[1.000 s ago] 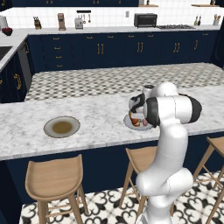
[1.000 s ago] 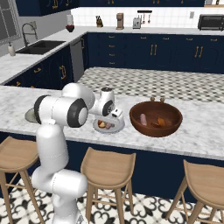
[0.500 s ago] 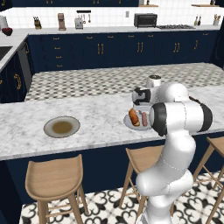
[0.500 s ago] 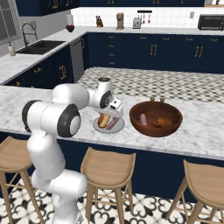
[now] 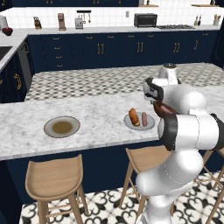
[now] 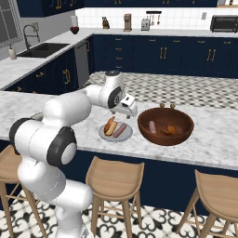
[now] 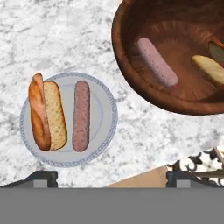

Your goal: Place one bun and one sausage from the bowl on each plate.

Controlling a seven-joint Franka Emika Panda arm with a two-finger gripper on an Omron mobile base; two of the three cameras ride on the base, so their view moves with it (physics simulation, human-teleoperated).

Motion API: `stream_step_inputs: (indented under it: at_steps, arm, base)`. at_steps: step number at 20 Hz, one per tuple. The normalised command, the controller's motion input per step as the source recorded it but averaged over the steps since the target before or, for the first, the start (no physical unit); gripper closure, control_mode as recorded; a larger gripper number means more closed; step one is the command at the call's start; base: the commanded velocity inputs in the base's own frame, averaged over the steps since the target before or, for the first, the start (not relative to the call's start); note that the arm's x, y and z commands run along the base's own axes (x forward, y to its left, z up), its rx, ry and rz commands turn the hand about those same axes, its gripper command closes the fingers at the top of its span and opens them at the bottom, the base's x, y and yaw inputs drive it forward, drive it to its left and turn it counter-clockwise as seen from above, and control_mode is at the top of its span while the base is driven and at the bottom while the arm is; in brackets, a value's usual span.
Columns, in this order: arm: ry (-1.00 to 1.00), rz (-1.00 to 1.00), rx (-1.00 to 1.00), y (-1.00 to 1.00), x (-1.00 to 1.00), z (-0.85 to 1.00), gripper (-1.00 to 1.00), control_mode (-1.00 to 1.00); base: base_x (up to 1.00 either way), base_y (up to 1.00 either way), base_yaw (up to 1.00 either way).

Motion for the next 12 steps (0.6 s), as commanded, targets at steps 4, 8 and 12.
stream_step_inputs:
  at_steps: [4,8,12]
  arm:
    - [0.13,-0.12,-0.11,-1.00,0.32,0.32,-1.00,-1.00]
    - [0.20,-0.07,-0.12,-1.00,0.11,0.00,-1.00,-1.00]
    - [0.21,-0.01,-0.05,-0.95,0.00,-0.11,-1.00,-1.00]
  base:
    - [0.00,0.00,0.00]
    - [0.00,0.00,0.00]
    - [0.00,0.00,0.00]
